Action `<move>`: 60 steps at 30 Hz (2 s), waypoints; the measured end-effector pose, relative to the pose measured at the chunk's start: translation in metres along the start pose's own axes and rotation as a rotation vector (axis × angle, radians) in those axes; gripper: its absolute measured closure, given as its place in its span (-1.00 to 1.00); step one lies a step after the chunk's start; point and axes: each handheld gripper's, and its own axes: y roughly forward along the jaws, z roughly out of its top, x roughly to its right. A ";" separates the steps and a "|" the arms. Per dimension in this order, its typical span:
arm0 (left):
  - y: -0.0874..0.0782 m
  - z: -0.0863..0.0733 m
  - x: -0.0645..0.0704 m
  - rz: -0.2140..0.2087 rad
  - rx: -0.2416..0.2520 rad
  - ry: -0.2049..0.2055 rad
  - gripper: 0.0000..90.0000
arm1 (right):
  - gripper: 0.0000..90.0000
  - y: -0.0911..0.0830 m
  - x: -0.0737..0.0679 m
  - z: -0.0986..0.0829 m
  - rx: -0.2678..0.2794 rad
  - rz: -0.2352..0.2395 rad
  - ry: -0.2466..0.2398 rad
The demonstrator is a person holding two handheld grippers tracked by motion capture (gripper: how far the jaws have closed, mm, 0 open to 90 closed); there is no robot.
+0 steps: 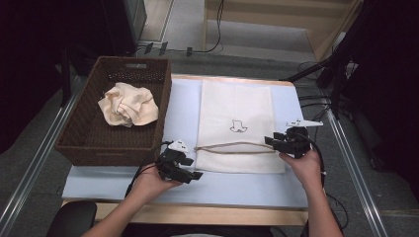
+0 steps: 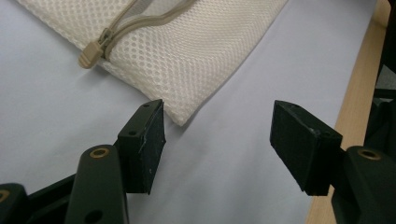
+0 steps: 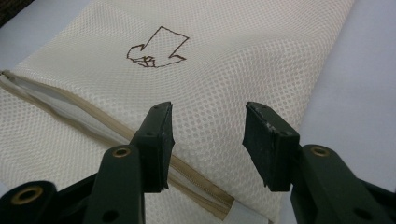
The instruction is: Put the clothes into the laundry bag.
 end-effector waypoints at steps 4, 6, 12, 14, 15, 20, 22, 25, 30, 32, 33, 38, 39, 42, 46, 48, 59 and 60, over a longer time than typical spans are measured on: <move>0.001 0.000 0.001 0.002 -0.017 0.025 -0.15 | 0.13 0.001 0.004 -0.001 0.005 -0.003 0.009; 0.001 0.000 0.001 -0.002 -0.016 0.024 -0.16 | 0.13 0.001 0.004 -0.001 -0.001 -0.001 0.018; 0.000 0.002 0.000 -0.009 -0.012 0.027 -0.17 | 0.03 0.002 0.002 -0.001 -0.017 0.002 0.004; -0.001 0.002 -0.001 -0.007 -0.012 0.029 -0.17 | 0.01 0.002 0.001 -0.001 -0.016 0.006 0.003; -0.002 0.002 -0.001 -0.008 -0.012 0.030 -0.17 | 0.00 0.002 0.000 -0.002 -0.014 0.006 -0.005; -0.003 0.004 -0.003 -0.013 -0.010 0.021 -0.17 | -0.03 0.003 -0.002 -0.002 -0.018 0.002 -0.014; -0.003 0.004 -0.004 -0.009 -0.012 0.018 -0.17 | -0.05 0.004 -0.003 -0.002 -0.016 0.003 -0.010; -0.003 0.004 -0.004 -0.009 -0.010 0.021 -0.18 | -0.07 0.004 -0.003 -0.001 -0.012 0.003 -0.010; -0.002 0.003 -0.003 -0.006 -0.011 0.027 -0.19 | -0.08 0.005 -0.003 -0.001 -0.015 0.003 -0.008; -0.002 0.003 -0.004 -0.008 -0.015 0.021 -0.19 | -0.08 0.005 -0.003 -0.001 -0.019 0.004 -0.011; -0.001 0.003 -0.004 -0.005 -0.018 0.023 -0.19 | -0.08 0.005 -0.003 -0.001 -0.019 0.004 -0.011; -0.002 0.003 -0.004 -0.010 -0.015 0.025 -0.19 | -0.08 0.005 -0.003 -0.001 -0.020 0.004 -0.016; -0.002 0.003 -0.004 -0.010 -0.015 0.025 -0.19 | -0.08 0.005 -0.003 -0.001 -0.020 0.004 -0.016; -0.002 0.003 -0.005 -0.009 -0.017 0.023 -0.20 | -0.06 0.005 -0.003 -0.001 -0.024 0.009 -0.018; -0.001 0.003 -0.005 -0.013 -0.026 0.025 -0.21 | -0.06 0.005 -0.004 -0.001 -0.029 0.016 -0.022; -0.001 0.003 -0.005 -0.017 -0.026 0.026 -0.22 | -0.06 0.006 -0.005 -0.001 -0.029 0.018 -0.021; -0.010 0.006 -0.003 -0.017 -0.049 0.052 -0.27 | -0.05 0.006 -0.006 -0.001 -0.029 0.027 -0.032; -0.012 0.007 -0.004 -0.031 -0.048 0.043 -0.28 | -0.05 0.006 -0.006 -0.001 -0.029 0.031 -0.034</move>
